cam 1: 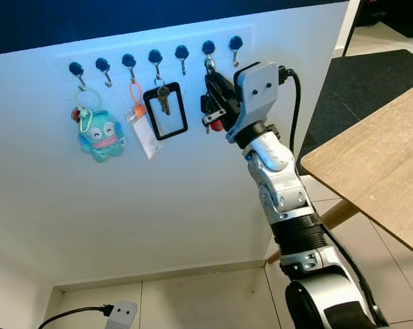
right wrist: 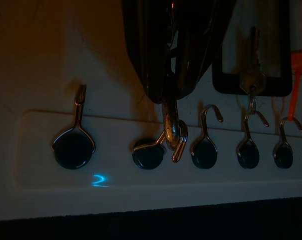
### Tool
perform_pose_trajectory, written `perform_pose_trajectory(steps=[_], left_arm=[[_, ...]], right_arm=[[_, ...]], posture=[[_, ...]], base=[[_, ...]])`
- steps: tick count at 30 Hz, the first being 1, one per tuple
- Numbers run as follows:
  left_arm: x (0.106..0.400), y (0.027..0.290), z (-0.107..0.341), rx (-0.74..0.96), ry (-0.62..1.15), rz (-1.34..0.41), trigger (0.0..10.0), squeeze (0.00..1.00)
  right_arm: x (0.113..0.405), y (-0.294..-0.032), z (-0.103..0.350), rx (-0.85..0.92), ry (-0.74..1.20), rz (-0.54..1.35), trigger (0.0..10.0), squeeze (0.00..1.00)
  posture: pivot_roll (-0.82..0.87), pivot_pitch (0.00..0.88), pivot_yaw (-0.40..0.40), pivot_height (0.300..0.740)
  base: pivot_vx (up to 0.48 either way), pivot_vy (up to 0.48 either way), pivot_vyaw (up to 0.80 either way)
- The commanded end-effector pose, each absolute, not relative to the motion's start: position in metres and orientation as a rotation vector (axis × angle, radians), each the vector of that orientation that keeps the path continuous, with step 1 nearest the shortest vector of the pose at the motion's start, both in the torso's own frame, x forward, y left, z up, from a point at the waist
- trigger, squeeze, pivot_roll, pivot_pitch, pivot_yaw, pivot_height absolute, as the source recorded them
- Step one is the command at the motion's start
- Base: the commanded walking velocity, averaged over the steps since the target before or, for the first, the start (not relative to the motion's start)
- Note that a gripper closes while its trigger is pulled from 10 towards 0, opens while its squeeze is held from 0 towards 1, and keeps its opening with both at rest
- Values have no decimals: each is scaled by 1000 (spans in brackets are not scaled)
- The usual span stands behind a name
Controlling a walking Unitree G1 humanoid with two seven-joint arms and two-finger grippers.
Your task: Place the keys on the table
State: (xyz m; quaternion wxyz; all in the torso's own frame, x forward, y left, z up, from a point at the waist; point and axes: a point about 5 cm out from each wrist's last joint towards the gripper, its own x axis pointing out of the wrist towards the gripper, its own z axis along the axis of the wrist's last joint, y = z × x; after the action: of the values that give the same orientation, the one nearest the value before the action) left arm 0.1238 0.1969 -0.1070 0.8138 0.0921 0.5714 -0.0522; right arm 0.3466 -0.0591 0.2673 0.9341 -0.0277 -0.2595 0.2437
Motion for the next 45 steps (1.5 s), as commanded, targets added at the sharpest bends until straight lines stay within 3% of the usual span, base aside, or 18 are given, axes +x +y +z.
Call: perform_pose_trajectory(steps=[1,2,14,18,29,37,45], left_arm=[[118,197,-109,203,1236,-114,10000,0],[118,197,-109,203,1236,-115,10000,0],[119,196,-109,209,1236,-125,10000,0],[117,196,-109,215,1239,-131,10000,0],[117,197,-109,222,1243,-135,10000,0],[117,198,-109,226,1242,-138,10000,0],[117,198,-109,229,1243,-142,10000,0]], right_arm=[[344,-56,269,-26,-532,521,7765,0],[344,-56,269,-21,-530,523,10000,0],[348,-52,261,25,-430,557,10000,0],[346,-46,266,370,-357,626,10000,0],[337,-40,278,640,-337,763,10000,0],[331,-40,282,720,-329,829,10000,0],[317,-35,275,645,-298,972,10000,0]], posture=[[-103,77,106,740],[-103,77,106,740],[-106,75,108,740],[-104,78,107,740],[-99,81,109,740],[-99,82,112,740],[-99,82,112,740]], base=[[0,0,0],[0,0,0],[0,0,0],[0,0,0],[0,0,0],[0,0,0],[0,0,0]])
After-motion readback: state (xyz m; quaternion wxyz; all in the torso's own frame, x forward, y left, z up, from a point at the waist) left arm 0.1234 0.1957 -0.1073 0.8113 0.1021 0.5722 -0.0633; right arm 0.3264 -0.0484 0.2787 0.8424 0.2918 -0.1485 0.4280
